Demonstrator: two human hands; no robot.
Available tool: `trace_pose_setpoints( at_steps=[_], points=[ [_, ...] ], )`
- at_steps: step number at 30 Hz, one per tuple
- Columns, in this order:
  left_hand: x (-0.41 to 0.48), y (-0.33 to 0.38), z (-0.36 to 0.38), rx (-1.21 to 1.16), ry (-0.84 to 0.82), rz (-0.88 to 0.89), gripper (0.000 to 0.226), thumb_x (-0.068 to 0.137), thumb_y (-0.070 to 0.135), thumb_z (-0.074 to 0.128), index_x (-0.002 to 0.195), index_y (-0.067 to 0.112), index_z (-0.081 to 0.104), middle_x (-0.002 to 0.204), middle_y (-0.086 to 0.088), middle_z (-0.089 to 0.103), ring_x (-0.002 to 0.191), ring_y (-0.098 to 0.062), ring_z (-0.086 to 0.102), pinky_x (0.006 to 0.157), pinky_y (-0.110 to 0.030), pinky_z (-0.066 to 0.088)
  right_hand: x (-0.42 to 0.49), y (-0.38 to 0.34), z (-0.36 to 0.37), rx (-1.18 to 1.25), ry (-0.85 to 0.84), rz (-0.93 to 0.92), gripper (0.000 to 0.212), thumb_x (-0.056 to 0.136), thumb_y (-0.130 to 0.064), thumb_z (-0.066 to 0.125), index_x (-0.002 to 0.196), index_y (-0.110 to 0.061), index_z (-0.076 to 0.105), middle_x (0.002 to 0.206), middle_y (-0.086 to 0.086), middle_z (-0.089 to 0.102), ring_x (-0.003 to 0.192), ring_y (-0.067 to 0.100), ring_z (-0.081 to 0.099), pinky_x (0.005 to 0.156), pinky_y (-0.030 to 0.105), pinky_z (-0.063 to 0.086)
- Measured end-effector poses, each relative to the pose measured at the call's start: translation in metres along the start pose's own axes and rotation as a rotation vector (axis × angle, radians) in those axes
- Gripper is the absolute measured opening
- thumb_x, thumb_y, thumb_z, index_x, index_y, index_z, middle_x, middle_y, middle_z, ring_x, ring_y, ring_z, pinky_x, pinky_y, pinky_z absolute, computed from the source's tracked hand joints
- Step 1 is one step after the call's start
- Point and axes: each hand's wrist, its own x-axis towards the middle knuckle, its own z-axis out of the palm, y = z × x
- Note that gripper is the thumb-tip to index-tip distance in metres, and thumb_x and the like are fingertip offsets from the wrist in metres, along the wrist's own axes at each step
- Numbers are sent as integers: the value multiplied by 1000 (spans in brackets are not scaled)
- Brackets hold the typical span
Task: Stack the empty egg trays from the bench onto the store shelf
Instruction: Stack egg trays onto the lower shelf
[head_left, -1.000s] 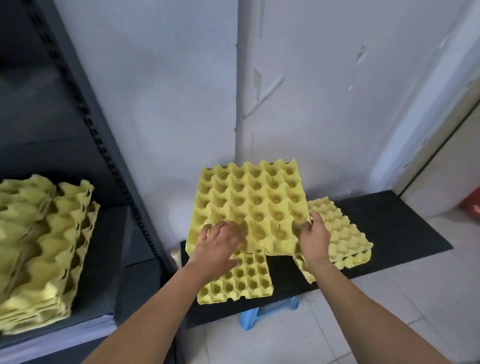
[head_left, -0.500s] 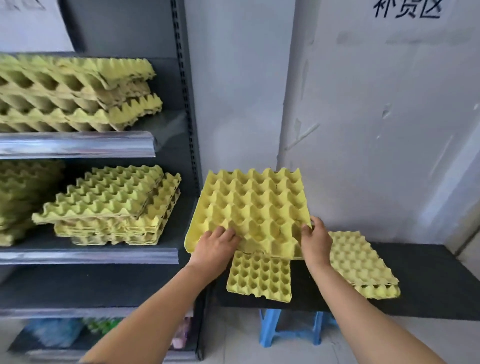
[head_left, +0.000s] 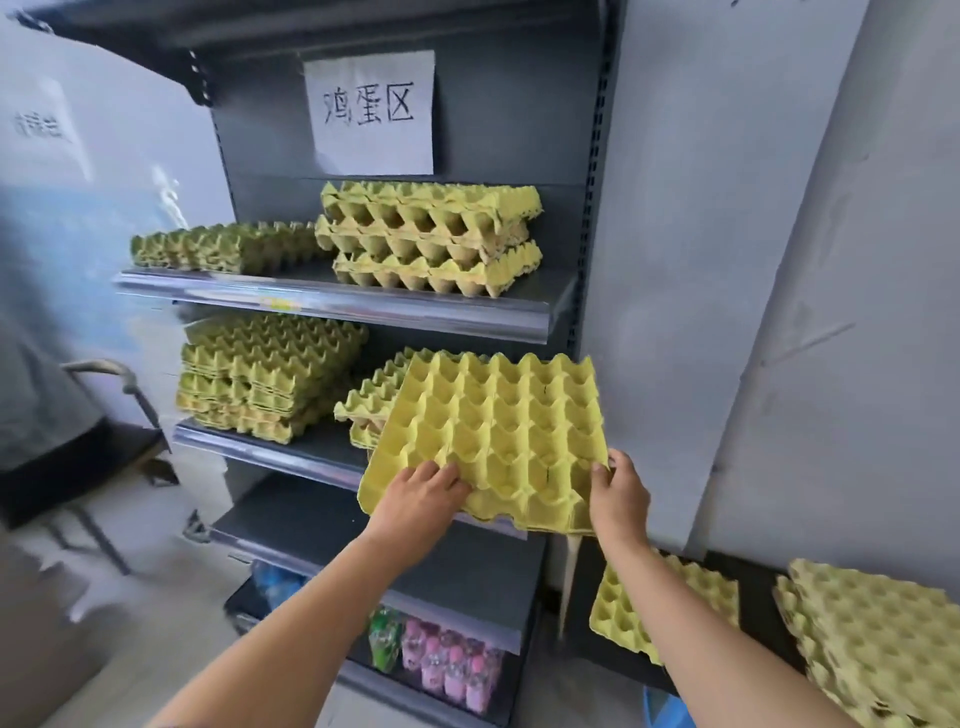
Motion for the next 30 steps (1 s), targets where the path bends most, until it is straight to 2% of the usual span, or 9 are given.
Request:
trace_pose_setpoints(
  at_steps=[2,5,8,10,14,19,30],
  points=[
    [-15,-31,-2,27,0,-21,34,84,15,59,118,21,53,119,1,51,104,-22,51,82,-33,47,-10,-13,32,18,-22,4,36,100,-19,41,133,-6,47,129,14,57,119,31,52,98,39,41],
    [-28,-72,1,64,-39,-12,43,50,15,86,89,23,68,90,5,62,75,-17,60,58,-27,52,-24,-29,72,17,-49,12,41,101,-20,38,139,-7,42,137,13,52,125,30,48,102,39,37],
    [-28,-108,12,74,26,-24,52,38,9,89,85,21,70,85,4,63,71,-18,61,53,-28,52,-30,-42,102,-4,-47,0,44,101,-21,38,143,-6,37,142,14,47,129,31,44,105,38,34],
    [-22,-122,16,59,42,-36,54,41,4,87,90,18,71,89,2,64,76,-19,62,56,-29,54,-31,-46,114,-12,-57,-3,48,101,-24,38,145,-7,33,146,13,42,133,29,41,107,37,32],
    [-1,-143,39,-34,17,-35,53,73,-7,62,120,15,57,119,-2,53,104,-24,51,81,-33,50,-20,-50,129,2,-94,-6,52,101,-28,39,148,-9,27,150,10,35,137,25,35,109,33,29],
    [44,-163,64,-92,32,-44,57,77,-10,53,127,16,48,128,-2,44,114,-25,43,93,-33,43,21,-52,148,32,-116,4,54,101,-29,38,150,-12,22,154,7,28,141,22,28,113,33,24],
    [137,-191,110,-168,8,-124,62,82,-8,48,137,21,38,139,0,34,125,-23,33,99,-30,37,120,-50,200,-13,-114,36,52,101,-21,39,149,-8,22,152,12,31,138,26,33,110,33,29]
  ],
)
